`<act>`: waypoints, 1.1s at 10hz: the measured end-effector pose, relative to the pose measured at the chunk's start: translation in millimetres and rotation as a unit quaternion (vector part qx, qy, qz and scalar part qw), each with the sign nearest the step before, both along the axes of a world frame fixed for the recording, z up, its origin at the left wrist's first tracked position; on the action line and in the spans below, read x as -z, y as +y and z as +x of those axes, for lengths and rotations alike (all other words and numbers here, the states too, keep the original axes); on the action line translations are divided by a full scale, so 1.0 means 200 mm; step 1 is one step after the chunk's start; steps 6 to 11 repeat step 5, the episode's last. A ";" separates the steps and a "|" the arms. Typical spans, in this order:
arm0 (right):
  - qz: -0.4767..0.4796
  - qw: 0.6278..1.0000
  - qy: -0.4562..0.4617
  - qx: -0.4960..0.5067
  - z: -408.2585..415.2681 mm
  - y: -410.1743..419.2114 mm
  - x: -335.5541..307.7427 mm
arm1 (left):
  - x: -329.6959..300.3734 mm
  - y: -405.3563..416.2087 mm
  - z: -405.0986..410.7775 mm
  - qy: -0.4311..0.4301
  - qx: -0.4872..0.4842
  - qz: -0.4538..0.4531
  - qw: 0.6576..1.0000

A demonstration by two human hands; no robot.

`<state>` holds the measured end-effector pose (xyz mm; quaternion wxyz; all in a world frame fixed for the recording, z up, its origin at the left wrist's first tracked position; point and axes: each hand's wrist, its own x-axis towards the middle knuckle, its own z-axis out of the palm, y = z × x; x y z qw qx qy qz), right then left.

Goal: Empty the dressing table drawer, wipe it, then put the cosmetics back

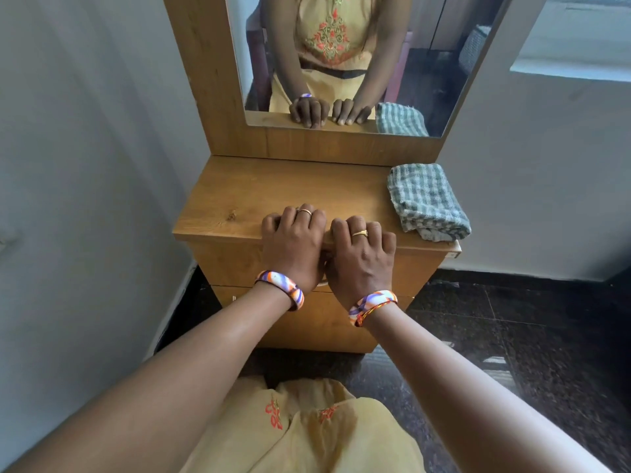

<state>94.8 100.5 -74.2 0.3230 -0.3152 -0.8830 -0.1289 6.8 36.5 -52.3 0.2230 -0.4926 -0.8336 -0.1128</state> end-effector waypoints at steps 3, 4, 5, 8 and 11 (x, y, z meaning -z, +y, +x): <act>-0.068 0.986 -0.124 -0.086 0.02 0.08 -0.21 | -0.27 0.04 0.01 -0.044 0.027 -0.241 0.969; -0.223 0.921 -0.287 -0.138 0.03 0.09 -0.42 | -0.39 0.03 -0.01 -0.120 0.049 -0.330 0.935; -0.338 0.814 -0.445 -0.157 0.03 0.17 -0.68 | -0.58 0.08 -0.07 -0.240 0.072 -0.442 0.861; -0.338 0.814 -0.445 -0.157 0.03 0.17 -0.68 | -0.58 0.08 -0.07 -0.240 0.072 -0.442 0.861; -0.338 0.814 -0.445 -0.157 0.03 0.17 -0.68 | -0.58 0.08 -0.07 -0.240 0.072 -0.442 0.861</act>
